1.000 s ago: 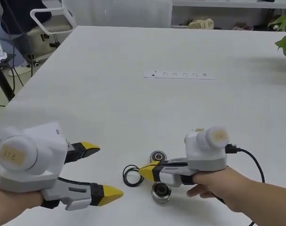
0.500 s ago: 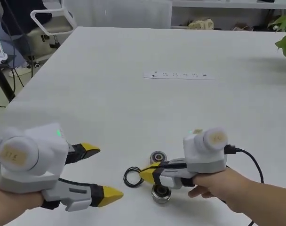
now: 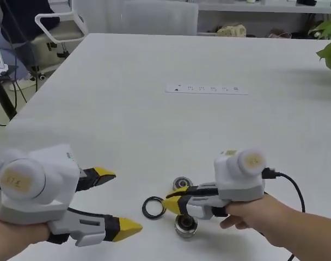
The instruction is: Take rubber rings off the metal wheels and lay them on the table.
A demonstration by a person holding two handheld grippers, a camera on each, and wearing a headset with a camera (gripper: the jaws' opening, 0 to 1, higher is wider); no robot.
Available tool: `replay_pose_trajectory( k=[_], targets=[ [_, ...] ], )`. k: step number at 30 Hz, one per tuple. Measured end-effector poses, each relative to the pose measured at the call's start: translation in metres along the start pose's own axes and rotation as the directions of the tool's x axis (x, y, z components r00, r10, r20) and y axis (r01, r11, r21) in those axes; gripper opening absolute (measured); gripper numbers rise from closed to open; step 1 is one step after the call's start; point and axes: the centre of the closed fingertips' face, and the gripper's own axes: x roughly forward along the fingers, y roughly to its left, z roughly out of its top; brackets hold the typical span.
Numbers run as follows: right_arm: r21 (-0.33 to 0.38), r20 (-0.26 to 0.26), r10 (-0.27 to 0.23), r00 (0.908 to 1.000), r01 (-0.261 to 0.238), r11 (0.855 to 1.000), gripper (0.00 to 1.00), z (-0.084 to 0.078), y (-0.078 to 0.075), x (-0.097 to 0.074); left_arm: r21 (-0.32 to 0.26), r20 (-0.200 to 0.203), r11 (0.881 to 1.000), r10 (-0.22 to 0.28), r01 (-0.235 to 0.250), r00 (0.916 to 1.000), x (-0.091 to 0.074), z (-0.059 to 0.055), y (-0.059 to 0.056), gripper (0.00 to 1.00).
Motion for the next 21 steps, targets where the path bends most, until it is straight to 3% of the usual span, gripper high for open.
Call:
replay_pose_trajectory(
  k=[21],
  targets=[
    [-0.016, 0.096, -0.056, 0.9938, 0.058, 0.998, 0.13, 0.04, -0.014, -0.035, 0.013, 0.018, 1.0, -0.017, 0.017, 0.9997, 0.002, 0.009, -0.004, 0.66]
  ],
)
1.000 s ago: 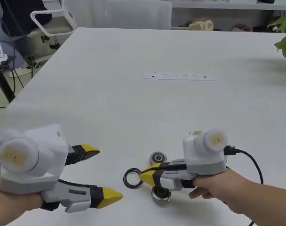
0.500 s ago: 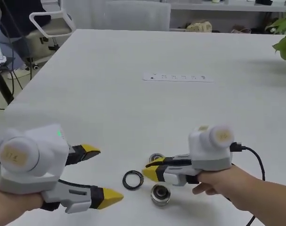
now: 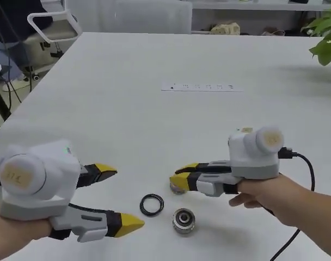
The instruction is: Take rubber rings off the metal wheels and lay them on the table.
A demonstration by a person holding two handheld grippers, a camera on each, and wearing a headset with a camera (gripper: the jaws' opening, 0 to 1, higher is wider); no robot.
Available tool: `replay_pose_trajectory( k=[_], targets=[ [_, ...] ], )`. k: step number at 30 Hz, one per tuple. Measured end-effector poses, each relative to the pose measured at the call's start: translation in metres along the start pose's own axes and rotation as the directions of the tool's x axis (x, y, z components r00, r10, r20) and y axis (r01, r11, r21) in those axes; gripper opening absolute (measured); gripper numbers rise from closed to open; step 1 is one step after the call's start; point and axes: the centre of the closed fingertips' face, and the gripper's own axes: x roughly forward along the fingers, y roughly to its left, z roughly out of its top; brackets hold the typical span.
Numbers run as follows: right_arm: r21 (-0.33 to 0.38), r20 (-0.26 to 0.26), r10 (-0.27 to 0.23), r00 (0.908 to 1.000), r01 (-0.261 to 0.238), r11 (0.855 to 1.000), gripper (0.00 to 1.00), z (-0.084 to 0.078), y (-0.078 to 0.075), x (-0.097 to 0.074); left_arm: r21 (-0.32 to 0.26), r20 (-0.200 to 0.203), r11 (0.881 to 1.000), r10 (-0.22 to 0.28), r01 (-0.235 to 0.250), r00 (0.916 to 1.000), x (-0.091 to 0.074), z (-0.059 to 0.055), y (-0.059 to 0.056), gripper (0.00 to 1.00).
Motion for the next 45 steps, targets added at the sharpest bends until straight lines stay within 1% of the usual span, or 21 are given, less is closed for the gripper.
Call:
replay_pose_trajectory(
  k=[5, 8, 12, 16, 19, 24, 27, 30, 34, 37, 42, 45],
  targets=[
    [-0.01, 0.024, -0.008, 0.9997, 0.009, 1.0, 0.15, 0.01, 0.002, -0.012, 0.003, 0.009, 1.0, 0.001, -0.001, 1.0, 0.0, 0.005, 0.0, 0.66],
    [-0.016, 0.038, -0.005, 0.9993, 0.005, 1.0, 0.16, 0.015, 0.004, -0.021, 0.007, 0.015, 1.0, 0.0, 0.0, 0.9999, 0.0, 0.009, -0.001, 0.66],
    [-0.03, 0.041, -0.007, 0.9991, 0.009, 1.0, 0.2, 0.017, 0.007, -0.031, 0.0, 0.033, 1.0, 0.002, -0.002, 0.9995, -0.001, 0.014, 0.0, 0.66],
    [-0.077, 0.015, -0.02, 0.9997, 0.021, 0.997, 0.24, 0.011, 0.009, -0.043, 0.01, 0.028, 1.0, -0.001, 0.001, 0.9996, -0.002, 0.014, -0.002, 0.67],
    [-0.101, -0.001, -0.024, 0.9997, 0.023, 0.995, 0.27, 0.006, 0.012, -0.051, 0.007, 0.031, 1.0, -0.002, 0.002, 0.9995, -0.002, 0.015, -0.002, 0.67],
    [-0.092, -0.003, -0.026, 0.9997, 0.026, 0.995, 0.31, 0.002, 0.016, -0.062, 0.012, 0.029, 1.0, -0.002, 0.002, 0.9996, -0.004, 0.016, -0.002, 0.67],
    [-0.096, -0.01, -0.036, 0.9993, 0.035, 0.995, 0.35, -0.001, 0.018, -0.068, 0.015, 0.03, 1.0, -0.002, 0.001, 0.9995, -0.005, 0.018, -0.001, 0.68],
    [-0.123, -0.03, -0.047, 0.9984, 0.043, 0.992, 0.38, -0.006, 0.02, -0.074, 0.018, 0.031, 1.0, -0.004, 0.003, 0.9995, -0.006, 0.019, -0.002, 0.68],
    [-0.138, -0.046, -0.054, 0.9975, 0.047, 0.989, 0.41, -0.012, 0.022, -0.079, 0.021, 0.032, 1.0, -0.009, 0.008, 0.9994, -0.006, 0.02, -0.004, 0.68],
    [-0.17, -0.075, -0.067, 0.9949, 0.054, 0.984, 0.45, -0.019, 0.024, -0.084, 0.021, 0.034, 1.0, -0.011, 0.011, 0.9994, -0.006, 0.021, -0.005, 0.69],
    [-0.176, -0.08, -0.081, 0.9936, 0.066, 0.982, 0.49, -0.023, 0.027, -0.093, 0.022, 0.033, 1.0, -0.012, 0.011, 0.9994, -0.008, 0.02, -0.006, 0.69],
    [-0.192, -0.093, -0.096, 0.9911, 0.076, 0.978, 0.52, -0.028, 0.029, -0.097, 0.019, 0.034, 1.0, -0.011, 0.01, 0.9994, -0.009, 0.019, -0.007, 0.7]
  ],
)
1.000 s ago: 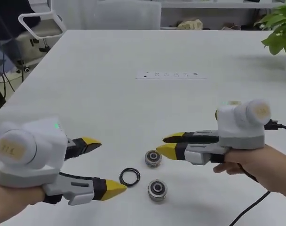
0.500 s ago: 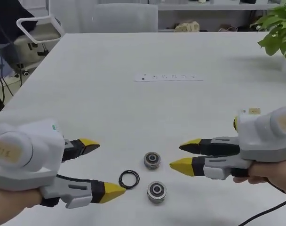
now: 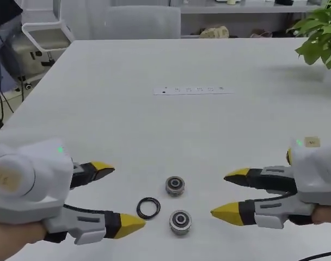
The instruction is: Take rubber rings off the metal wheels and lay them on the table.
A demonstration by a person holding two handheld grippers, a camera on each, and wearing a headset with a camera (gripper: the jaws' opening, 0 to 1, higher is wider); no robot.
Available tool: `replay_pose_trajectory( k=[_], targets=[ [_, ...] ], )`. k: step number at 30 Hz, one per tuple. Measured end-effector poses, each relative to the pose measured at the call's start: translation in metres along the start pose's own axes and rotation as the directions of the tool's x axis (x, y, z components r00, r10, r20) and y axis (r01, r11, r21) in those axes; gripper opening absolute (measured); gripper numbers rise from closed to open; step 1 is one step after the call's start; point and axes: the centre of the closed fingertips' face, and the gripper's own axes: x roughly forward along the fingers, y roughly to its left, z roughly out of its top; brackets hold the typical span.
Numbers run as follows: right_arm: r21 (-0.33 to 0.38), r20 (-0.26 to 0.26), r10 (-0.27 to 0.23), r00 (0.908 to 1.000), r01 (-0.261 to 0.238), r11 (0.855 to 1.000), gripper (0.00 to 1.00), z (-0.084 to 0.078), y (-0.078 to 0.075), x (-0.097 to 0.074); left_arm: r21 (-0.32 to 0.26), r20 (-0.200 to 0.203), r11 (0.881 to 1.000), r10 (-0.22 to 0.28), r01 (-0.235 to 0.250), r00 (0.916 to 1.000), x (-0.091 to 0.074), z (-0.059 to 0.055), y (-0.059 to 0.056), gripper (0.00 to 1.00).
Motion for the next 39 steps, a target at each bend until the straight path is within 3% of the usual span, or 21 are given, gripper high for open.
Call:
replay_pose_trajectory(
  k=[9, 39],
  targets=[
    [-0.045, -0.034, -0.012, 0.9993, 0.011, 0.999, 0.6, -0.009, 0.01, -0.008, -0.001, -0.005, 1.0, -0.001, 0.001, 1.0, -0.007, -0.004, -0.004, 0.71],
    [-0.062, -0.061, -0.044, 0.9972, 0.04, 0.997, 0.68, -0.02, 0.011, -0.019, -0.015, -0.011, 1.0, 0.013, -0.013, 0.9999, -0.016, -0.008, -0.01, 0.73]
  ],
)
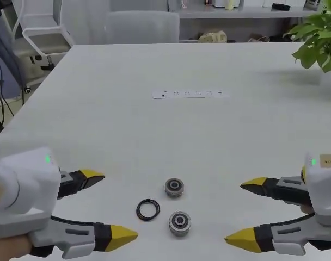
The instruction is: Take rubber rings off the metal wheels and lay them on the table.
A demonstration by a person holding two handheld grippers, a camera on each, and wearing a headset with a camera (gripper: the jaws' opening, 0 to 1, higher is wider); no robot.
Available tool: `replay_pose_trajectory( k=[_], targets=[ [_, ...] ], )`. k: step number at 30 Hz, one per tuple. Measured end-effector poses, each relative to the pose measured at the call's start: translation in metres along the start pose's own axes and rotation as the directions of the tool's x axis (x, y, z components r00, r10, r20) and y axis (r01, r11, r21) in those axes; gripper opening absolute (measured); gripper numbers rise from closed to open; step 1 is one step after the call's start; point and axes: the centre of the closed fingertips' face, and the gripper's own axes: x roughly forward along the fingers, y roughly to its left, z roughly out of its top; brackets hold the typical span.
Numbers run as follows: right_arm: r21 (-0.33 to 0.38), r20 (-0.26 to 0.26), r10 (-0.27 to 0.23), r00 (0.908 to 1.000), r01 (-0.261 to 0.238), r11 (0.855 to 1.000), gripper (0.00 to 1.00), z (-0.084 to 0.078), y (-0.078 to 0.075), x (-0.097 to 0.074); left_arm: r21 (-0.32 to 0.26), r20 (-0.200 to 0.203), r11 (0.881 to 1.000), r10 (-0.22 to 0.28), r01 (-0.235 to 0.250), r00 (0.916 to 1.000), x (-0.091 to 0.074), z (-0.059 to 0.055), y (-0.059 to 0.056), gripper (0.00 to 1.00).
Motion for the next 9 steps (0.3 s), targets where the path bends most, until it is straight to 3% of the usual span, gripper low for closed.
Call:
replay_pose_trajectory(
  k=[9],
  targets=[
    [-0.005, -0.017, 0.001, 0.9998, -0.001, 1.0, 0.69, -0.0064, -0.0012, 0.001, -0.008, -0.003, 1.0, 0.002, -0.002, 1.0, -0.0007, -0.0012, -0.0003, 0.73]
  ],
)
